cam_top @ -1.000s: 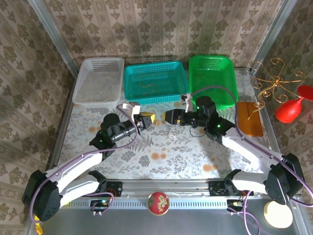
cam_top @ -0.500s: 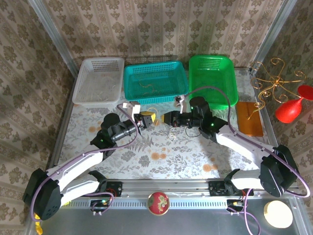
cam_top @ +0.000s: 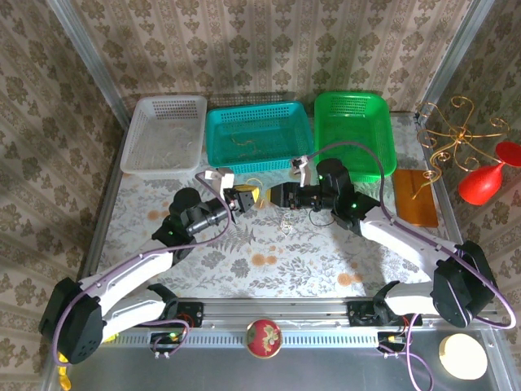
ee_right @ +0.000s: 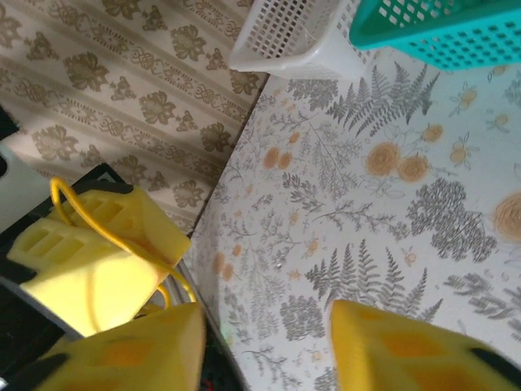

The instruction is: Untangle the cables

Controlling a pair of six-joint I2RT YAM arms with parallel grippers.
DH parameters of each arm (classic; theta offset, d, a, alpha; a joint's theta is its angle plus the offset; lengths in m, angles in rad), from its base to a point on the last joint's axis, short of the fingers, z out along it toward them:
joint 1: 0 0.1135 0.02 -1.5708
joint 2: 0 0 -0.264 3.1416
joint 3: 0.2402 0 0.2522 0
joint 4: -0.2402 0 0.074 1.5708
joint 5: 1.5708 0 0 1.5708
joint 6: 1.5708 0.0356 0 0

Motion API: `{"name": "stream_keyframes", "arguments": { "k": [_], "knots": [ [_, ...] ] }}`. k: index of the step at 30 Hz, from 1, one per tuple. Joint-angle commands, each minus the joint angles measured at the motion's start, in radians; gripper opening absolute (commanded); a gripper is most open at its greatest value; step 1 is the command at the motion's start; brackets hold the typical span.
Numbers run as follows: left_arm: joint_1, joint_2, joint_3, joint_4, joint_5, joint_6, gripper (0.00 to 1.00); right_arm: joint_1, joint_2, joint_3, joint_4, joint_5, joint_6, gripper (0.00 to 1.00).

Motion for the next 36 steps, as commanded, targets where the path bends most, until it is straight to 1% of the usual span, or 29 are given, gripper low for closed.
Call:
{"name": "stream_keyframes", "arguments": {
  "k": [1,2,3,5,7,11,12,16,17,21,22,26,30,34,36],
  "knots": [
    [0.014,0.010,0.005,0.041,0.000,-0.014,0.00,-0.006,-0.043,0.008,0.029,-0.024,-0.011,0.53],
    [0.017,0.013,0.008,0.043,-0.001,-0.014,0.00,-0.005,-0.045,0.008,0.032,-0.029,-0.011,0.54],
    [0.023,0.020,0.013,0.045,-0.001,-0.015,0.00,-0.006,-0.044,0.007,0.037,-0.034,-0.008,0.51],
    [0.033,0.038,0.024,0.052,-0.001,-0.020,0.00,-0.006,-0.038,0.007,0.041,-0.041,-0.005,0.44],
    [0.047,0.062,0.043,0.065,0.001,-0.030,0.00,-0.006,-0.027,0.005,0.047,-0.046,-0.004,0.38],
    [0.069,0.115,0.078,0.093,0.028,-0.051,0.00,-0.006,-0.011,-0.003,0.060,-0.052,-0.001,0.40],
    [0.074,0.129,0.088,0.097,0.034,-0.053,0.00,-0.007,-0.007,-0.005,0.064,-0.055,-0.002,0.36],
    [0.106,0.187,0.140,0.066,0.038,-0.057,0.00,-0.017,0.011,-0.004,0.063,-0.058,-0.006,0.06],
    [0.118,0.202,0.153,0.061,0.038,-0.058,0.00,-0.021,0.013,-0.006,0.064,-0.058,-0.004,0.00],
    [0.212,0.311,0.254,0.009,0.038,-0.068,0.00,-0.050,0.012,-0.036,0.066,-0.045,0.004,0.00],
    [0.247,0.353,0.290,-0.012,0.041,-0.066,0.00,-0.057,0.008,-0.048,0.064,-0.039,0.005,0.01],
    [0.333,0.526,0.434,-0.047,0.051,-0.050,0.00,-0.077,-0.013,-0.100,0.020,0.024,-0.005,0.25],
    [0.387,0.709,0.614,-0.116,0.057,-0.029,0.00,-0.087,-0.027,-0.139,-0.043,0.089,-0.041,0.46],
    [0.410,0.855,0.782,-0.231,0.050,0.010,0.00,-0.088,-0.027,-0.166,-0.094,0.153,-0.055,0.52],
    [0.412,0.907,0.846,-0.292,0.041,0.037,0.11,-0.088,-0.020,-0.171,-0.132,0.203,-0.067,0.54]
  ]
}}
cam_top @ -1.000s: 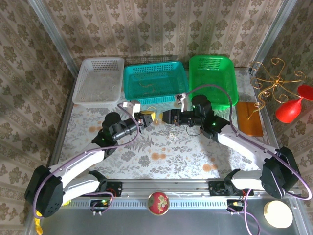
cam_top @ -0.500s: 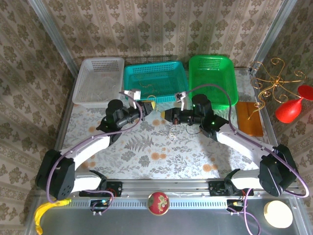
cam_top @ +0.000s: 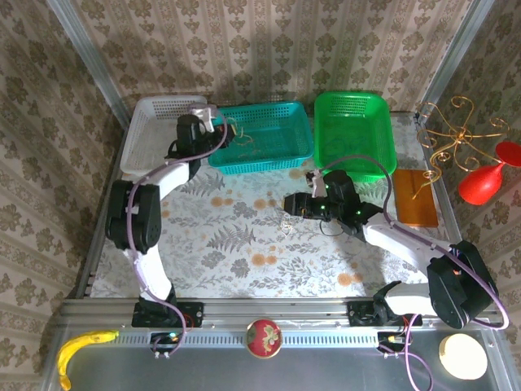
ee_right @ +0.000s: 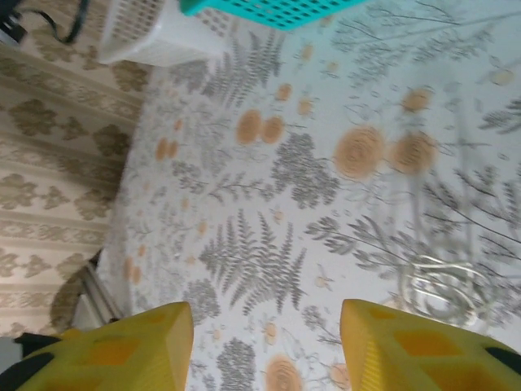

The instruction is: Untangle the cables

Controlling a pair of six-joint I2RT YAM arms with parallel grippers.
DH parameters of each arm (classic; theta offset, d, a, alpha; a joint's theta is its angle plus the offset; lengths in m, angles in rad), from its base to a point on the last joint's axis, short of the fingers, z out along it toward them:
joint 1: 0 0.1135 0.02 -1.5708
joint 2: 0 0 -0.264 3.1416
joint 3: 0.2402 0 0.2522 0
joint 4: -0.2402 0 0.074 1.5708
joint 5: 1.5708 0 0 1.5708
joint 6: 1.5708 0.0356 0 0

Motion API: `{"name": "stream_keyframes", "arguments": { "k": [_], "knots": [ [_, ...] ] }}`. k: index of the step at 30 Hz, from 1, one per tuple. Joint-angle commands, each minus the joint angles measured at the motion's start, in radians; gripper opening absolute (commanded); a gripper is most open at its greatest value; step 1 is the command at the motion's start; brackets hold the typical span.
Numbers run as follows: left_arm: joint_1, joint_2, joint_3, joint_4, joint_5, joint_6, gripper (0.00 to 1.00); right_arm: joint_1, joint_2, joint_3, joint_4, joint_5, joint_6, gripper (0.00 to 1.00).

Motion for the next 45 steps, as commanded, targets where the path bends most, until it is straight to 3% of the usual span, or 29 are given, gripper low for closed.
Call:
{"name": "stream_keyframes", "arguments": {
  "k": [1,3,6,7,19,31,33,38,45],
  "knots": [
    [0.001,0.052,0.095,-0.134,-0.011,0.067,0.19,-0.003,-0.015,-0.014,-0.092,0.113,-0.042,0.55],
    [0.001,0.069,0.126,-0.182,-0.032,0.087,0.48,-0.003,-0.003,-0.013,-0.126,0.160,-0.051,0.57],
    [0.001,0.053,0.139,-0.232,-0.049,0.114,0.81,-0.003,0.033,-0.003,-0.155,0.200,-0.058,0.58],
    [0.001,0.041,0.137,-0.241,-0.050,0.123,0.99,-0.001,0.046,0.000,-0.155,0.205,-0.057,0.58],
    [-0.048,-0.276,-0.059,-0.287,-0.058,0.132,1.00,0.052,0.241,0.093,-0.144,0.240,-0.041,0.48],
    [-0.275,-0.643,-0.462,-0.236,-0.275,0.052,1.00,0.068,0.429,0.208,-0.120,0.273,-0.019,0.46],
    [-0.307,-0.697,-0.521,-0.226,-0.316,0.036,1.00,0.067,0.458,0.224,-0.111,0.289,-0.023,0.40],
    [-0.337,-0.813,-0.670,-0.185,-0.348,-0.023,1.00,0.067,0.464,0.251,-0.127,0.269,-0.049,0.01],
    [-0.349,-0.942,-0.820,-0.156,-0.307,-0.090,1.00,0.054,0.246,0.134,-0.007,0.099,-0.014,0.00]
  ]
}}
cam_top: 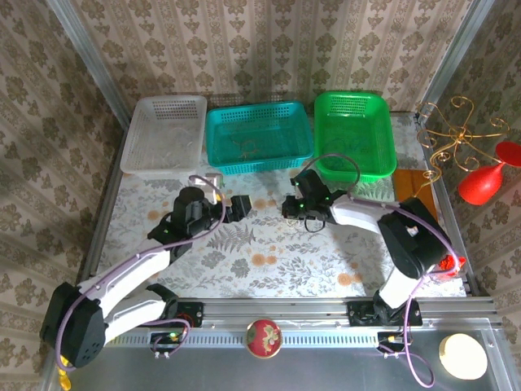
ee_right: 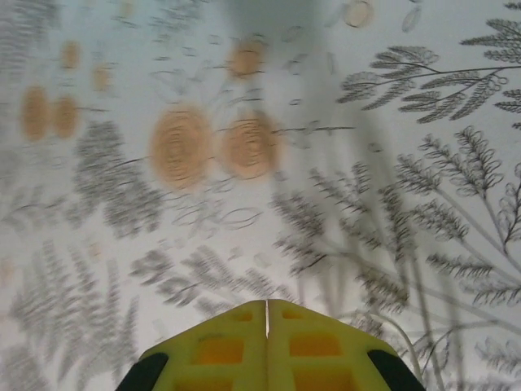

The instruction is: Untangle the cables

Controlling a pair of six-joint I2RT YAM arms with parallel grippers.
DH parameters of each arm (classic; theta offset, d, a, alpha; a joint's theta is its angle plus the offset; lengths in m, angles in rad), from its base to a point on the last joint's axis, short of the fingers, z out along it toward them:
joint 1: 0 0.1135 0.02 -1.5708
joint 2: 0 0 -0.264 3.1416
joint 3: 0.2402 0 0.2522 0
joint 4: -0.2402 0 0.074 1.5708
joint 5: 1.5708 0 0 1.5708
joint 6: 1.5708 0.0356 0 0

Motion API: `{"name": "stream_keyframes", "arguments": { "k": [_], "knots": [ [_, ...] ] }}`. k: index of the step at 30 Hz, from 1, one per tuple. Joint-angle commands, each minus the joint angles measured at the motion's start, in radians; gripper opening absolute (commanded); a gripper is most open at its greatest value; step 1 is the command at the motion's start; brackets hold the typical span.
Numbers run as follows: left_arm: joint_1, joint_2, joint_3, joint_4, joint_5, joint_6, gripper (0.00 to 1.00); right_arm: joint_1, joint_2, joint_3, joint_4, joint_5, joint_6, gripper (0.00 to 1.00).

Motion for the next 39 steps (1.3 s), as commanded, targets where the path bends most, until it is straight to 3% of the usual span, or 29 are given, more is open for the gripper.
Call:
{"name": "stream_keyframes", "arguments": {
  "k": [1,10,18,28,39],
  "knots": [
    [-0.008,-0.046,-0.052,0.068,0.026,-0.073,1.00,-0.013,-0.149,-0.066,0.133,-0.136,0.041,0.00],
    [-0.067,-0.007,-0.131,0.281,0.118,-0.133,0.99,-0.040,-0.324,-0.161,0.355,-0.295,0.215,0.00],
    [-0.110,0.092,-0.150,0.481,0.136,-0.178,0.87,-0.040,-0.367,-0.178,0.474,-0.315,0.353,0.00],
    [-0.114,0.223,-0.152,0.704,0.099,-0.300,0.74,-0.037,-0.384,-0.190,0.466,-0.316,0.356,0.00],
    [-0.149,0.358,-0.102,0.811,0.106,-0.325,0.73,-0.029,-0.381,-0.200,0.468,-0.319,0.355,0.00]
  ]
}}
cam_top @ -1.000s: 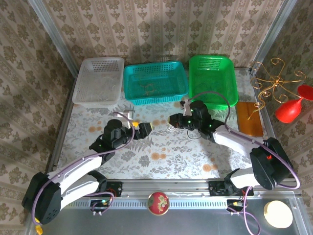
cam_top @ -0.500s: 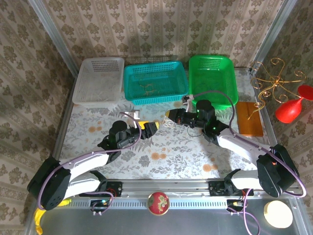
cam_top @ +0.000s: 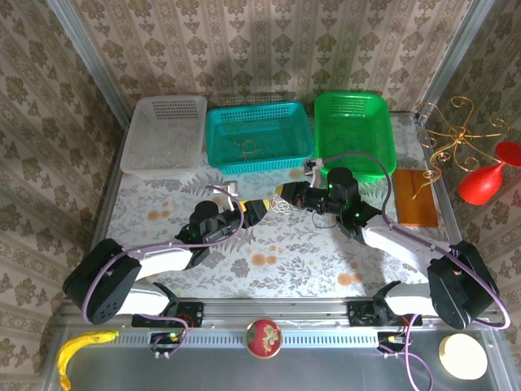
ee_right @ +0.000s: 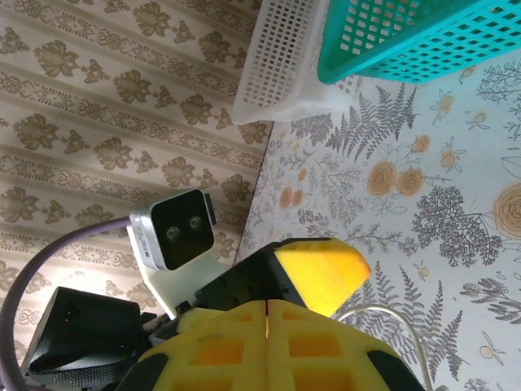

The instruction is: Untangle the cables

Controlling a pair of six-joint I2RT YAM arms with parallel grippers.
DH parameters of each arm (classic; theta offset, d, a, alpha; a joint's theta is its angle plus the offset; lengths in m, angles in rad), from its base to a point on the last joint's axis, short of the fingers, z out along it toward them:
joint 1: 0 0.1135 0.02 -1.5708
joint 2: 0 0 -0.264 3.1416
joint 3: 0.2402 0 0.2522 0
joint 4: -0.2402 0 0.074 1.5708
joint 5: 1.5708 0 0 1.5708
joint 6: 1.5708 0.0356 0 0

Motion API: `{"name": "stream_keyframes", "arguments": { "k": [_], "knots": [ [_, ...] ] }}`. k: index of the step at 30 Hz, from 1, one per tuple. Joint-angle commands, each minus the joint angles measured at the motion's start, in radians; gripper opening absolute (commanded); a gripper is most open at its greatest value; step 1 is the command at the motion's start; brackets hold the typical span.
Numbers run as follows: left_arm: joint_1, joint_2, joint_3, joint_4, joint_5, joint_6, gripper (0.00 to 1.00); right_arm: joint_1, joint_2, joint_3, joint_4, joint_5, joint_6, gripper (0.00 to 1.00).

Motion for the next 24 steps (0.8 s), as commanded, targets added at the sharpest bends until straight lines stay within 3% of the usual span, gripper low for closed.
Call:
{"name": "stream_keyframes", "arguments": {
  "k": [1,9,18,22,24],
  "knots": [
    [-0.015,0.027,0.040,0.082,0.000,-0.019,0.73,0.006,-0.017,-0.014,0.024,-0.029,0.011,0.00],
    [-0.029,0.056,0.050,0.112,-0.012,-0.022,0.73,0.007,-0.016,-0.020,0.022,-0.027,0.008,0.00],
    [-0.032,0.033,0.057,0.080,-0.024,-0.008,0.81,0.008,-0.017,-0.023,0.022,-0.026,0.006,0.00],
    [-0.037,0.049,0.068,0.076,-0.020,-0.001,0.72,0.009,-0.020,-0.020,0.025,-0.027,0.009,0.00],
    [-0.038,0.063,0.072,0.086,-0.015,-0.001,0.60,0.008,-0.021,-0.018,0.025,-0.028,0.011,0.00]
  ]
}}
